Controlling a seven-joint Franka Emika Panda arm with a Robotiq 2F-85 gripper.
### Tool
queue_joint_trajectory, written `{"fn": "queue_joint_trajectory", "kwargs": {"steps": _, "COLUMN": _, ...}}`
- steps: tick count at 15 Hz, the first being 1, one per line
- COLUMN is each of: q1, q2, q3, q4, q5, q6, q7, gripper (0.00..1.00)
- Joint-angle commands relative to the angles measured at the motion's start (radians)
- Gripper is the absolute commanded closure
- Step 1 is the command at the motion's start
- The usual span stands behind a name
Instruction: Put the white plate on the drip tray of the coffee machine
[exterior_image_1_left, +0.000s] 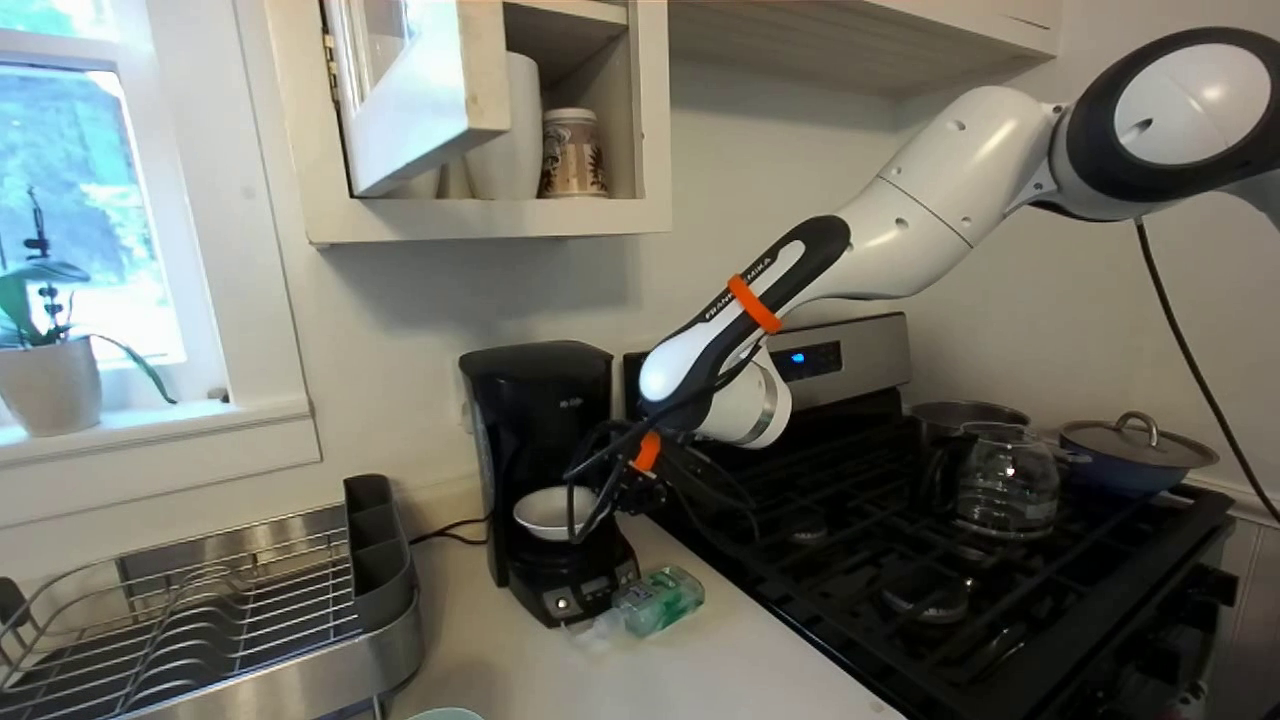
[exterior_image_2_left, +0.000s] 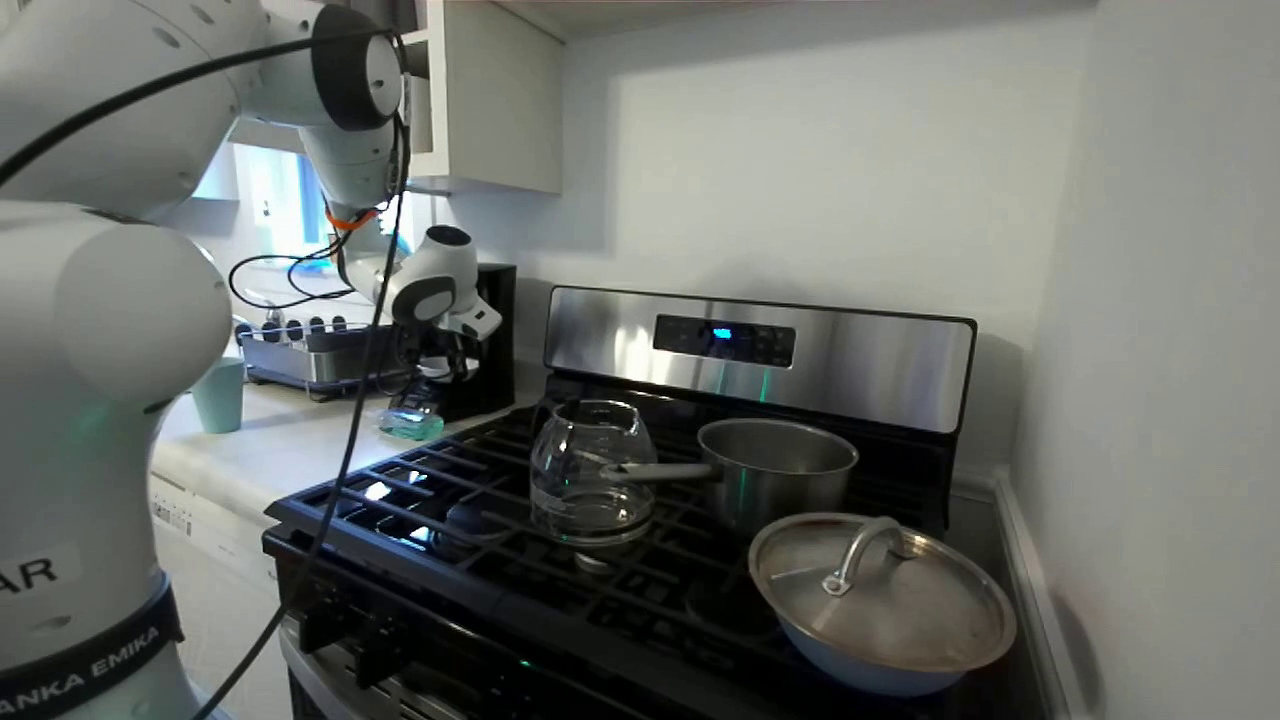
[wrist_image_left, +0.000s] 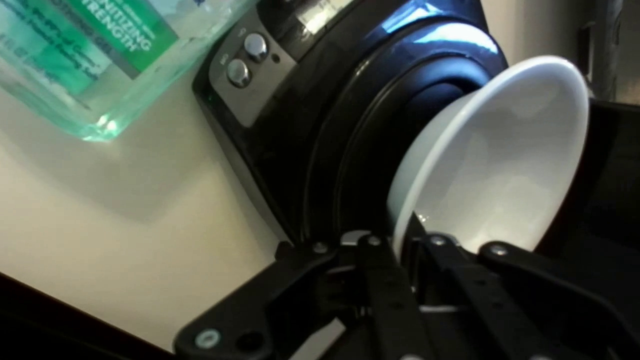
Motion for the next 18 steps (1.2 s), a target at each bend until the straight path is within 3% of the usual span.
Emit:
{"fn": "queue_joint_trajectory", "kwargs": {"steps": 1, "q1": 0.064, "q2": 0.055, "q3": -0.067, "q4": 0.074, "q5": -0.081, "q6": -0.003, "q7": 0.119, "gripper": 0.98}}
{"fn": "queue_joint_trajectory", "kwargs": {"steps": 5, "q1": 0.095, "q2": 0.083, "q3": -0.1, "q4": 0.105, "q5": -0.147, "q6": -0.027, "q7": 0.201, "gripper": 0.98}}
{"fn": "queue_joint_trajectory", "kwargs": {"steps": 6, "q1": 0.1, "q2": 0.083, "q3": -0.108, "q4": 0.108, "q5": -0.158, "q6": -0.03, "q7": 0.22, "gripper": 0.68}}
{"fn": "queue_joint_trajectory", "kwargs": {"steps": 8, "q1": 0.089, "q2": 0.073, "q3": -0.098, "q4": 0.099, "q5": -0.17, "q6": -0.03, "q7": 0.231, "gripper": 0.62}}
{"fn": "queue_joint_trajectory", "kwargs": {"steps": 16, "q1": 0.023, "q2": -0.015, "q3": -0.024, "q4": 0.02, "q5": -0.149, "q6": -0.017, "q7": 0.192, "gripper": 0.05}}
{"fn": "queue_joint_trajectory", "kwargs": {"steps": 18, "q1": -0.002, "q2": -0.034, "q3": 0.002, "q4": -0.007, "q5": -0.141, "q6": -0.03, "q7": 0.182, "gripper": 0.0}}
